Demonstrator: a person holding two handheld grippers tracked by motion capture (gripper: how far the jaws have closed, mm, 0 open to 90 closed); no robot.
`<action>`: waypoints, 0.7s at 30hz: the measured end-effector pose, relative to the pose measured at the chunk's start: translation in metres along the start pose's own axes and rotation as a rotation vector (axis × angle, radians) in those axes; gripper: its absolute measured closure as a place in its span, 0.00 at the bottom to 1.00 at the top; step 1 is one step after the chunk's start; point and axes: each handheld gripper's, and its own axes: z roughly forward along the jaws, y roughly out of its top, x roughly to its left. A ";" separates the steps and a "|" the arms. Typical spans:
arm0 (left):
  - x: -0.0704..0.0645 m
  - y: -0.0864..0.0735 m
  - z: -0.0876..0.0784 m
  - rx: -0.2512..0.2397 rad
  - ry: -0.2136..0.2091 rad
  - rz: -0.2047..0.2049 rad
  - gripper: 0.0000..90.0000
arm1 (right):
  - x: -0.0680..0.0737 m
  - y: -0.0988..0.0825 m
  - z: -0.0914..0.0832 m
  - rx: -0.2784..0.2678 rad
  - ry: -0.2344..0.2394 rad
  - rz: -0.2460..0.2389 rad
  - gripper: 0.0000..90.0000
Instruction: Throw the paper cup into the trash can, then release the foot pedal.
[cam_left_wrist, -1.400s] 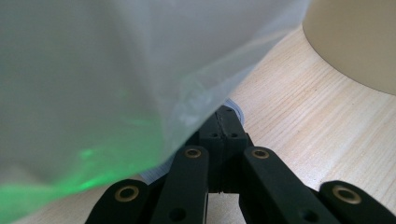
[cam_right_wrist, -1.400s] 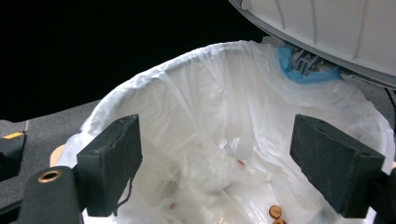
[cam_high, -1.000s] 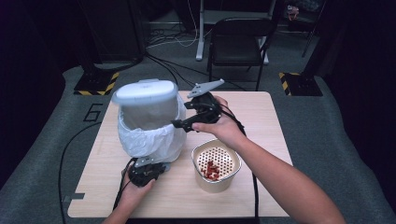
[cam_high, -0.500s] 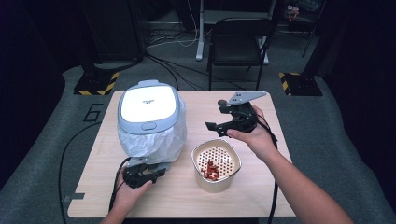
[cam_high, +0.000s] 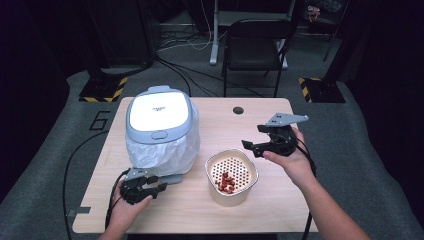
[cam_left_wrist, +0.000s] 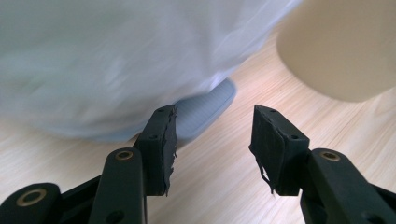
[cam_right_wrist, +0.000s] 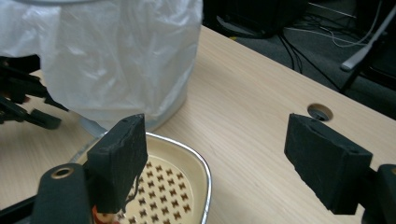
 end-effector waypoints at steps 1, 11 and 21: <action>0.008 -0.001 -0.001 0.000 -0.040 0.052 0.56 | -0.001 -0.003 -0.001 0.002 -0.006 0.007 0.23; 0.038 -0.019 -0.014 -0.012 0.081 0.018 0.51 | -0.018 -0.043 -0.014 0.003 -0.112 0.064 0.23; 0.065 -0.030 -0.010 -0.054 0.206 -0.057 0.44 | -0.038 -0.101 -0.006 0.031 -0.220 0.147 0.23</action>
